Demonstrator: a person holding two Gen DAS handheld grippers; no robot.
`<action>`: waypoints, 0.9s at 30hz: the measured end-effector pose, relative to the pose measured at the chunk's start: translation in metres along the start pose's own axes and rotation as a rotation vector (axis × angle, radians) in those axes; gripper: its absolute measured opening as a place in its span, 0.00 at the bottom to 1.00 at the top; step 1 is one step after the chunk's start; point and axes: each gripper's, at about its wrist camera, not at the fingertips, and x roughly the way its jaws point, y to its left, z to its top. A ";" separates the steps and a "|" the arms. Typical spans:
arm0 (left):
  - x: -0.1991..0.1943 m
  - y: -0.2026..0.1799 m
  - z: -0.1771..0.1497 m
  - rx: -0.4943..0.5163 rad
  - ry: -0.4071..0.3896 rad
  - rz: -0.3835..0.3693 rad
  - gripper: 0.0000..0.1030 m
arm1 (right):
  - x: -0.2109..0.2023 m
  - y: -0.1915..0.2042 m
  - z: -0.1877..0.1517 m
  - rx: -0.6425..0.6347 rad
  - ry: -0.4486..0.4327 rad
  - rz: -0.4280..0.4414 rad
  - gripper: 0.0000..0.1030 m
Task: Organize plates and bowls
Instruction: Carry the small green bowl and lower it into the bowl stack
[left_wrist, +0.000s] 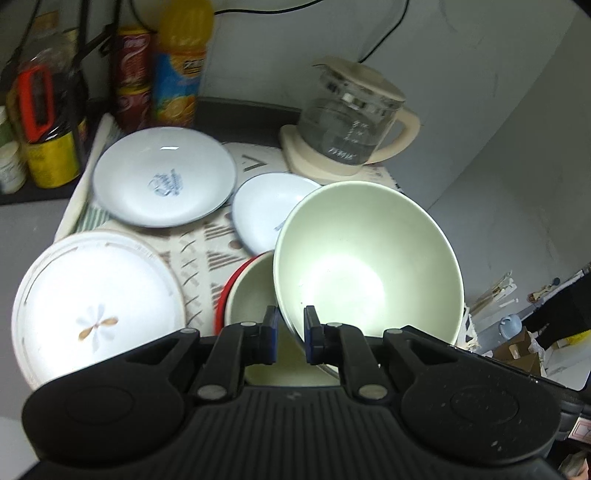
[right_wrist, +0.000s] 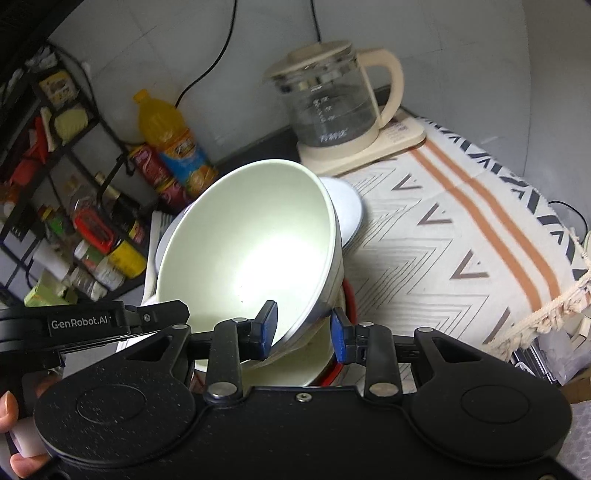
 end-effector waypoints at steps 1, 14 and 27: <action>-0.001 0.002 -0.002 -0.006 0.001 0.006 0.11 | 0.001 0.002 -0.002 -0.008 0.008 0.002 0.30; 0.012 0.017 -0.018 -0.064 0.053 0.042 0.13 | 0.018 0.008 -0.016 -0.024 0.091 0.017 0.41; 0.019 0.021 -0.011 -0.032 0.057 0.073 0.15 | 0.016 0.010 -0.007 -0.072 0.078 -0.001 0.44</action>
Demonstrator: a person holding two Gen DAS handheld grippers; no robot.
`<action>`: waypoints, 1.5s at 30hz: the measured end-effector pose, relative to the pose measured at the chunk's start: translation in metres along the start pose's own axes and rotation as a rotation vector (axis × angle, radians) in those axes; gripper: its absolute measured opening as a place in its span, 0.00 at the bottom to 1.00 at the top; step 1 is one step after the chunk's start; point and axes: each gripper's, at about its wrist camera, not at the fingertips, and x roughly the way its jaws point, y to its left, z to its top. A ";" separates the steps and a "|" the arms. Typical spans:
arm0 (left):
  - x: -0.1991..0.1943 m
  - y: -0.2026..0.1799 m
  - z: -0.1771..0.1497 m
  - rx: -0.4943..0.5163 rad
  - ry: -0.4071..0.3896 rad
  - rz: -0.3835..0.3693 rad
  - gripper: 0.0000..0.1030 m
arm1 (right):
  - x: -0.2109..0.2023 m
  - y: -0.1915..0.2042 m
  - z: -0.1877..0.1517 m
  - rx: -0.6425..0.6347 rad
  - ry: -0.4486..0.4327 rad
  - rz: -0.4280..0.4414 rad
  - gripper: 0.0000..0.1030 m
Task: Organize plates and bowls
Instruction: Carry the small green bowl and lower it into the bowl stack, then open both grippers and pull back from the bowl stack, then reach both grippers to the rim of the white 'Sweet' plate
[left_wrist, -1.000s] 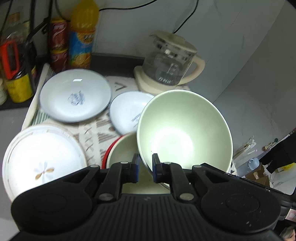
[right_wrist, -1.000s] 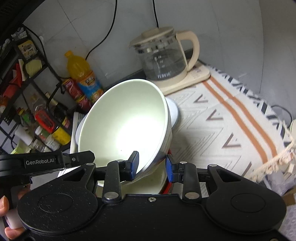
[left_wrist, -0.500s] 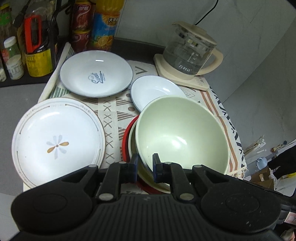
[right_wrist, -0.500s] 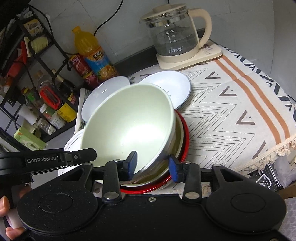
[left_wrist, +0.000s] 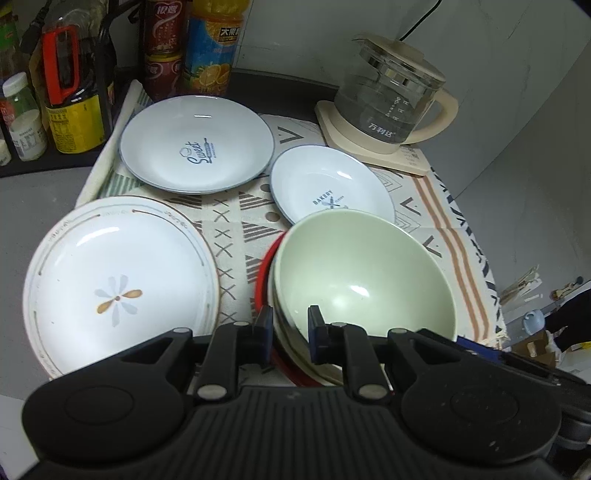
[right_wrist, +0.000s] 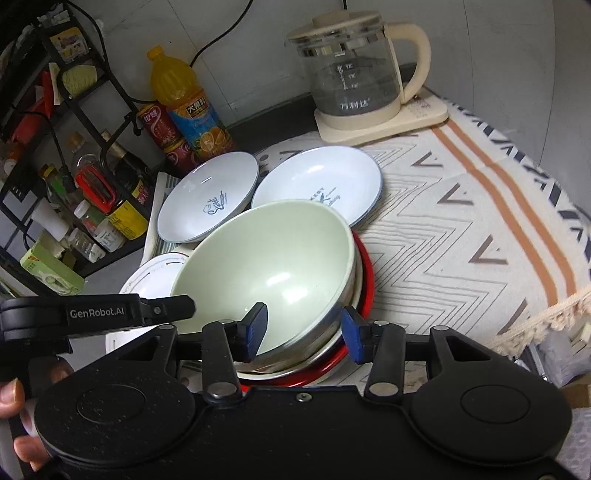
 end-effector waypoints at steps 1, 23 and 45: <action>0.000 0.001 0.000 0.001 0.001 0.000 0.17 | -0.001 -0.001 0.000 0.002 0.002 -0.004 0.44; -0.056 0.023 -0.046 -0.036 -0.033 0.094 0.48 | -0.037 0.017 -0.039 -0.018 -0.017 0.033 0.72; -0.114 0.082 -0.072 -0.178 -0.123 0.177 0.66 | -0.053 0.072 -0.055 -0.095 -0.063 0.116 0.87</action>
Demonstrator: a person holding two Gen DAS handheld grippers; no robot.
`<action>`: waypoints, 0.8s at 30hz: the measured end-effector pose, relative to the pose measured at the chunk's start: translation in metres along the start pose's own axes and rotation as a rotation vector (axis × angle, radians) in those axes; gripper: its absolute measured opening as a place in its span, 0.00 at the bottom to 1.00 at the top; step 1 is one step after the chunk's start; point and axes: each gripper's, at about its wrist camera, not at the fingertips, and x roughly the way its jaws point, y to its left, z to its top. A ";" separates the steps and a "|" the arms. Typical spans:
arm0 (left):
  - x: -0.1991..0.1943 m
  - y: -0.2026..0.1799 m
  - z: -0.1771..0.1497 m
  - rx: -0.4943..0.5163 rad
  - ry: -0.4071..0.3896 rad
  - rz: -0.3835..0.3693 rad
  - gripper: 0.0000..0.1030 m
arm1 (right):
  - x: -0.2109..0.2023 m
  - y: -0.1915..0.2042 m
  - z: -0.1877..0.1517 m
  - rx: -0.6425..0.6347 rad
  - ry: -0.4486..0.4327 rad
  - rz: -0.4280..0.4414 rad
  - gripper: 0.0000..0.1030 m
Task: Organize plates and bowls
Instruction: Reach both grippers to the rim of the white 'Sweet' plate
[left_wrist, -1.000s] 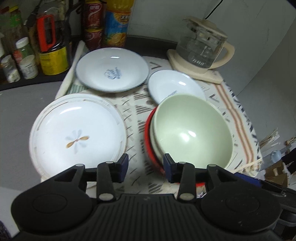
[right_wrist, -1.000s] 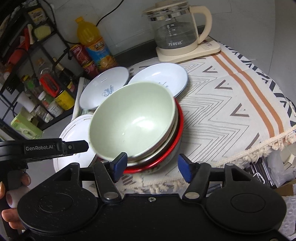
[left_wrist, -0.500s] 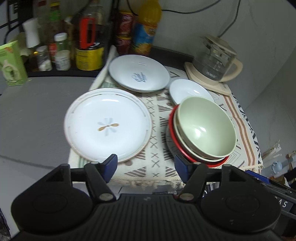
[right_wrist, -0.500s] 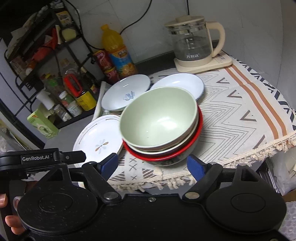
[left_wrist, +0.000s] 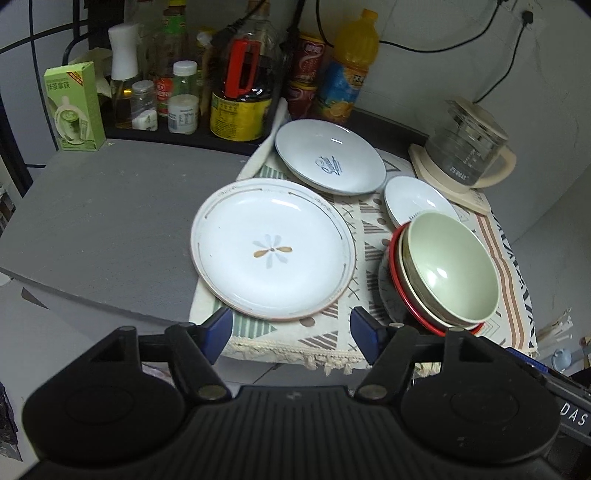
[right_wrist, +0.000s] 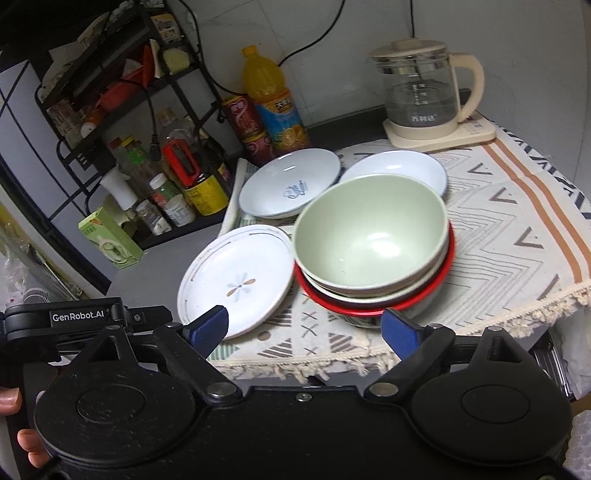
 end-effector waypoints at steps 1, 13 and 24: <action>0.000 0.002 0.002 0.000 -0.002 0.000 0.66 | 0.002 0.002 0.002 -0.001 -0.001 0.004 0.87; 0.027 0.026 0.049 0.014 0.001 -0.028 0.66 | 0.036 0.030 0.036 -0.005 -0.030 -0.012 0.88; 0.060 0.031 0.106 0.032 -0.017 -0.101 0.66 | 0.069 0.054 0.075 -0.027 -0.056 -0.065 0.87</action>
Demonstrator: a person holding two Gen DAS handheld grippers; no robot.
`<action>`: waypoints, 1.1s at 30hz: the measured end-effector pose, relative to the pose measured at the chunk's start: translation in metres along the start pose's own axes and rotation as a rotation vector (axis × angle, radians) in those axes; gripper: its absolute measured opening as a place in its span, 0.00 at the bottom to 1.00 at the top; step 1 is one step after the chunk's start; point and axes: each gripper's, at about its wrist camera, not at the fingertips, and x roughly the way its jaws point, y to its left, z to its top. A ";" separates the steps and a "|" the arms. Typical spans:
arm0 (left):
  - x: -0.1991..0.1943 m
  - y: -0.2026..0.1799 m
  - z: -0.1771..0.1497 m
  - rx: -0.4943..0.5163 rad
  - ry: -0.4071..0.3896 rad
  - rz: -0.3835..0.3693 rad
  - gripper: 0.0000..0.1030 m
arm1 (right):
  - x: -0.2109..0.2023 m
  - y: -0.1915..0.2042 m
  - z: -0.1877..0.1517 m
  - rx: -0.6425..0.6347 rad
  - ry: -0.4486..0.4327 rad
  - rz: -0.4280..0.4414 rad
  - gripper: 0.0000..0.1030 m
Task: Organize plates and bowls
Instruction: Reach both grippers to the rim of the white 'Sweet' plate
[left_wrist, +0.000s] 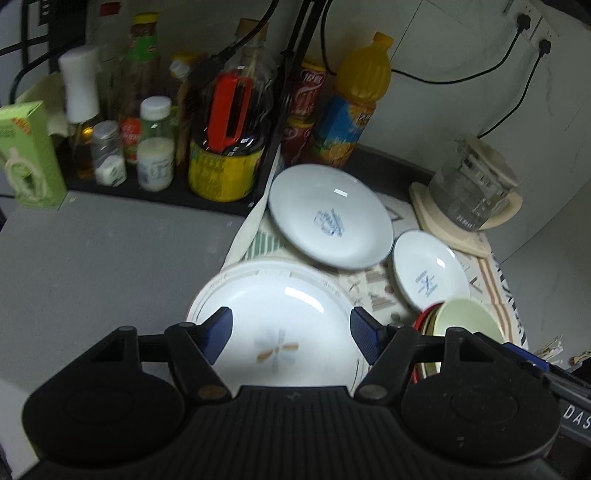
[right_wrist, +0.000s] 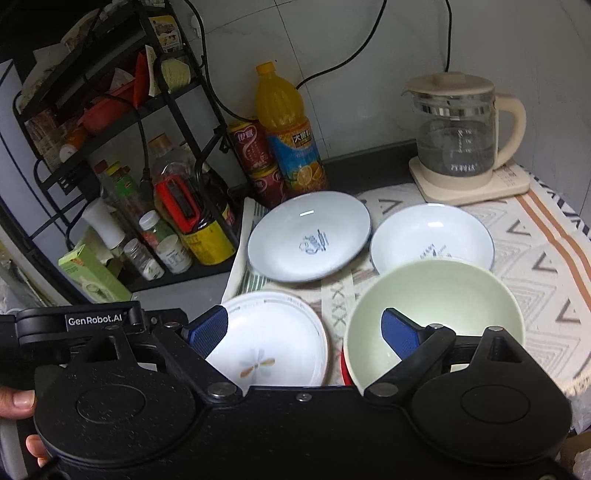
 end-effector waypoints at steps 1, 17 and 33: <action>0.003 0.001 0.005 0.003 -0.003 -0.003 0.66 | 0.004 0.002 0.004 -0.002 -0.002 -0.006 0.87; 0.069 0.019 0.059 0.031 0.002 -0.083 0.62 | 0.081 0.015 0.046 0.078 0.018 -0.072 0.70; 0.155 0.020 0.080 0.030 0.100 -0.096 0.34 | 0.168 0.002 0.058 0.220 0.145 -0.164 0.46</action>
